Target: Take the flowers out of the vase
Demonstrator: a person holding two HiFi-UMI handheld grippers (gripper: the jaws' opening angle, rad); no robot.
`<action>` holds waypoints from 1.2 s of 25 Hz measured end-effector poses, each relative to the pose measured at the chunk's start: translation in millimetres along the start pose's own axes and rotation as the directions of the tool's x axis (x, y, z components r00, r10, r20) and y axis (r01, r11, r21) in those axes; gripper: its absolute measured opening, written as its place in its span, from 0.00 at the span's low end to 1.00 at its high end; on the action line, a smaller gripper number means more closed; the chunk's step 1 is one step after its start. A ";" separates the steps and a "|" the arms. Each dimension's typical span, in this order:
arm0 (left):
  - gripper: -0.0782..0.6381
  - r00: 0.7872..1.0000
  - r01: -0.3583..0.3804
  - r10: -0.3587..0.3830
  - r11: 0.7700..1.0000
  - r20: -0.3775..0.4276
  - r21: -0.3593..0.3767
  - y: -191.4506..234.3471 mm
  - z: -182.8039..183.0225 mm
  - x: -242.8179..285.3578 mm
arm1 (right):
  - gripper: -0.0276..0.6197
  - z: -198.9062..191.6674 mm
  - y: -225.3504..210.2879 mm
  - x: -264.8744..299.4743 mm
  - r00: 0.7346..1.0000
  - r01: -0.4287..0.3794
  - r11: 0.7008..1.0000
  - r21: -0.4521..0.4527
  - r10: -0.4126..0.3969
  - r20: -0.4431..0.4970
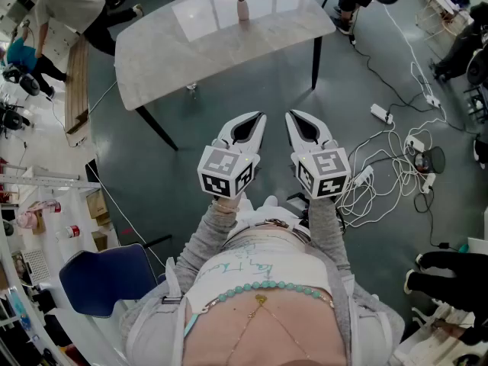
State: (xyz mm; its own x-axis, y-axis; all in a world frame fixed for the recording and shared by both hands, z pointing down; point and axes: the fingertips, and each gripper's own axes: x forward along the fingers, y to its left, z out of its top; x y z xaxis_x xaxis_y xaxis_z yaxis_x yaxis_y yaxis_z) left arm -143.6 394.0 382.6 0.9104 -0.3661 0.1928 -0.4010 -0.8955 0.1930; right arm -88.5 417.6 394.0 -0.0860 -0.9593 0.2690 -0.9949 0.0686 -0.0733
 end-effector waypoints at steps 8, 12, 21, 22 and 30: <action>0.11 1.000 -0.021 0.021 1.000 -0.005 0.000 -10.9 -7.4 4.7 | 0.09 -7.6 -8.9 -9.7 1.000 -0.025 1.000 0.015 0.024 0.018; 0.11 0.999 -0.041 0.040 0.999 -0.005 -0.014 -13.2 -13.0 4.3 | 0.09 -13.3 -10.6 -12.6 0.998 -0.055 0.998 0.018 0.055 0.008; 0.11 0.997 -0.074 0.074 0.997 -0.005 -0.032 9.7 -12.7 14.9 | 0.09 -7.9 -11.9 7.1 0.996 -0.090 0.996 0.021 0.090 0.007; 0.11 0.997 -0.075 0.075 0.997 -0.002 -0.030 14.1 -10.5 18.9 | 0.09 -5.5 -14.2 11.5 0.996 -0.089 0.996 0.021 0.089 0.008; 0.11 0.999 -0.041 0.041 0.999 -0.002 -0.020 46.2 8.1 60.5 | 0.09 10.5 -31.8 51.4 0.996 -0.090 0.996 0.027 0.090 0.012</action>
State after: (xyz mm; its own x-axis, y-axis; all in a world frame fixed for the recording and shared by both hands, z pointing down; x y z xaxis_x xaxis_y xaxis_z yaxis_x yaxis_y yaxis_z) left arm -106.2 328.4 395.4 0.8931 -0.4019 0.2022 -0.4398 -0.8746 0.2041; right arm -60.8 363.2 400.1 -0.1743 -0.9524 0.2501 -0.9814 0.1474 -0.1229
